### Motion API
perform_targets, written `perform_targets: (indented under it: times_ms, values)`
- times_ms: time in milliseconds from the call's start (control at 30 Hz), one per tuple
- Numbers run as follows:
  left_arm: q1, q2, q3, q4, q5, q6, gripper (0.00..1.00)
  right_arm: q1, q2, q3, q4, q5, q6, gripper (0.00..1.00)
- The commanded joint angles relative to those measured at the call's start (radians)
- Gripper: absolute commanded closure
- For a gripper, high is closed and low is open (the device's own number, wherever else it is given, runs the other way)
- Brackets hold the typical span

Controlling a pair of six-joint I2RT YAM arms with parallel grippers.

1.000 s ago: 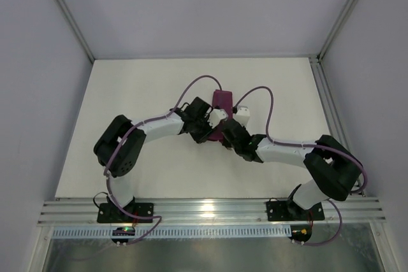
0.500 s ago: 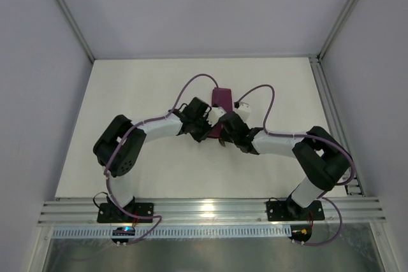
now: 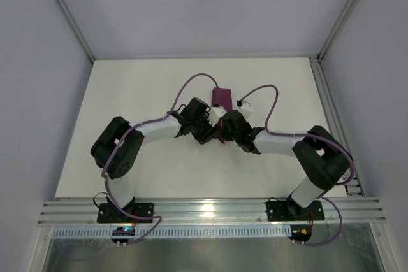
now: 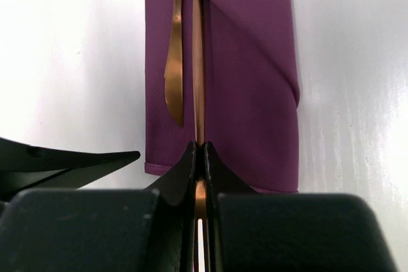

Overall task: Fold the napkin into a case and place the utensils inside
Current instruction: Stuff the fork into the folded napkin.

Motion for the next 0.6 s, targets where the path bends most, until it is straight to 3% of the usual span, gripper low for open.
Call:
perform_targets:
  times_ms: [0, 167, 367, 500, 567]
  values:
    - [-0.004, 0.058, 0.053, 0.044, -0.007, 0.004, 0.54, -0.006, -0.007, -0.002, 0.062, 0.011, 0.019, 0.97]
    - [-0.004, 0.086, 0.052, 0.070, -0.048, -0.013, 0.58, -0.015, -0.002, -0.002, 0.069, 0.009, 0.025, 0.97]
    - [-0.004, 0.081, 0.052, 0.067, -0.025, -0.031, 0.91, -0.027, 0.018, -0.008, 0.103, -0.008, 0.046, 0.97]
    - [-0.004, 0.075, 0.050, 0.051, -0.014, -0.028, 1.00, -0.047, 0.029, -0.002, 0.121, -0.008, 0.060, 0.97]
    - [-0.004, 0.069, 0.045, 0.048, -0.004, -0.033, 1.00, -0.064, 0.041, 0.000, 0.137, -0.012, 0.068, 0.97]
